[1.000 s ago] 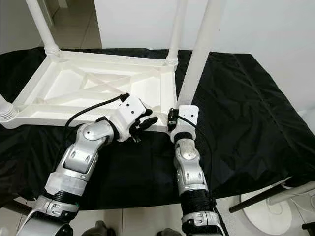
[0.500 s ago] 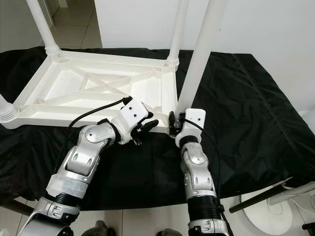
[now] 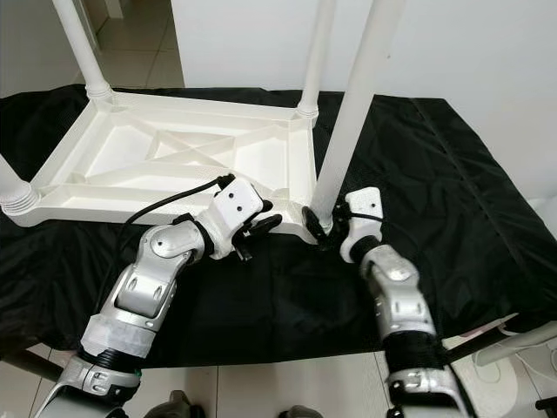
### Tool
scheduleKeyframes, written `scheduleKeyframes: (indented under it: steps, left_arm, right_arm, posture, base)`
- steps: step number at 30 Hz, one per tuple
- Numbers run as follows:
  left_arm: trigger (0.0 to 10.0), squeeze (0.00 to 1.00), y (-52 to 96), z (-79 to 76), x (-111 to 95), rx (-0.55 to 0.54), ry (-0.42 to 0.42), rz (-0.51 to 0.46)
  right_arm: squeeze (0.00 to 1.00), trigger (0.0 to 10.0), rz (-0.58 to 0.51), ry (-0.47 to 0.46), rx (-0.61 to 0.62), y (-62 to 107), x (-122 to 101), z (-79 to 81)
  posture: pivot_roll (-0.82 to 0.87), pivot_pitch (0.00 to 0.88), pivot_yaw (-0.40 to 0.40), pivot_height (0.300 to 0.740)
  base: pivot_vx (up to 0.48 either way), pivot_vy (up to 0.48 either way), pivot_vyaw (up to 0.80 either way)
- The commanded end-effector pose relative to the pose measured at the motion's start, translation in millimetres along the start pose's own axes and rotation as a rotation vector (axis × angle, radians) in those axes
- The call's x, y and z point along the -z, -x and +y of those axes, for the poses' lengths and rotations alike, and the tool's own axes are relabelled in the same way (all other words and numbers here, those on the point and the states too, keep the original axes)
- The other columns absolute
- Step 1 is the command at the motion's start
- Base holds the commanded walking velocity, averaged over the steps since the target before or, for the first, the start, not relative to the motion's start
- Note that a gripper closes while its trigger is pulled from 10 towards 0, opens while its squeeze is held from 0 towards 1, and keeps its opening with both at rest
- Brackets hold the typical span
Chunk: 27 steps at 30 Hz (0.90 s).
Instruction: Building children table
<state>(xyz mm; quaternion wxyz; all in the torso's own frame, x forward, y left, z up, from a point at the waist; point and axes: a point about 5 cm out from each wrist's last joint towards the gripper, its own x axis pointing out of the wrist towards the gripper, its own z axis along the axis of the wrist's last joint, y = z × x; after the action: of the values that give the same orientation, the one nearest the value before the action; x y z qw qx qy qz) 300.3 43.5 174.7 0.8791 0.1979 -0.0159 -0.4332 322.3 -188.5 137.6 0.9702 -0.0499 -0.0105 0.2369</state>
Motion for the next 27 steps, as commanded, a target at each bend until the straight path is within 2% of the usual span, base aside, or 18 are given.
scheduleKeyframes:
  steps: [1, 10, 15, 16, 17, 18, 27]
  left_arm:
    - [10.0, 0.00, -0.3, 5.1, -2, -0.138, -0.017, -0.004]
    - [10.0, 0.00, -2.2, 5.0, -5, -0.125, -0.027, -0.013]
    - [10.0, 0.00, -1.8, 5.9, -5, -0.131, -0.027, -0.013]
    - [10.0, 0.00, -1.5, 5.8, -5, -0.132, -0.027, -0.013]
    - [10.0, 0.00, -1.3, 5.7, -5, -0.132, -0.027, -0.012]
    - [10.0, 0.00, -1.0, 5.2, -4, -0.133, -0.027, -0.012]
    - [10.0, 0.00, -0.9, 4.4, -4, -0.130, -0.023, -0.009]
  right_arm:
    - [0.00, 10.0, 0.024, 0.017, -0.066, -3.2, 3, -0.7]
    - [0.00, 10.0, 0.093, 0.130, -0.163, -18.8, 5, -6.0]
    - [0.00, 10.0, 0.083, 0.158, -0.186, -22.2, 4, -4.2]
    - [0.00, 4.7, 0.081, 0.158, -0.194, -22.5, 4, -3.3]
    - [0.00, 4.7, 0.080, 0.156, -0.202, -22.8, 5, -3.2]
    - [0.00, 0.2, 0.082, 0.147, -0.217, -22.4, 7, -1.8]
    - [0.00, 0.0, 0.124, 0.080, -0.203, -17.6, 21, -0.6]
  posture:
    - [-0.05, 0.000, -0.030, 0.740]
    - [-0.05, 0.000, -0.028, 0.740]
    - [-0.05, 0.000, -0.030, 0.740]
    - [-0.04, 0.000, -0.032, 0.740]
    - [-0.04, 0.000, -0.032, 0.740]
    - [-0.04, 0.000, -0.033, 0.740]
    - [-0.05, 0.000, -0.029, 0.740]
  base:
    - [0.000, 0.000, 0.00]
    - [0.000, 0.000, 0.00]
    - [0.000, 0.000, 0.00]
    - [0.000, 0.000, 0.00]
    - [0.000, 0.000, 0.00]
    - [0.000, 0.000, 0.00]
    - [0.000, 0.000, 0.00]
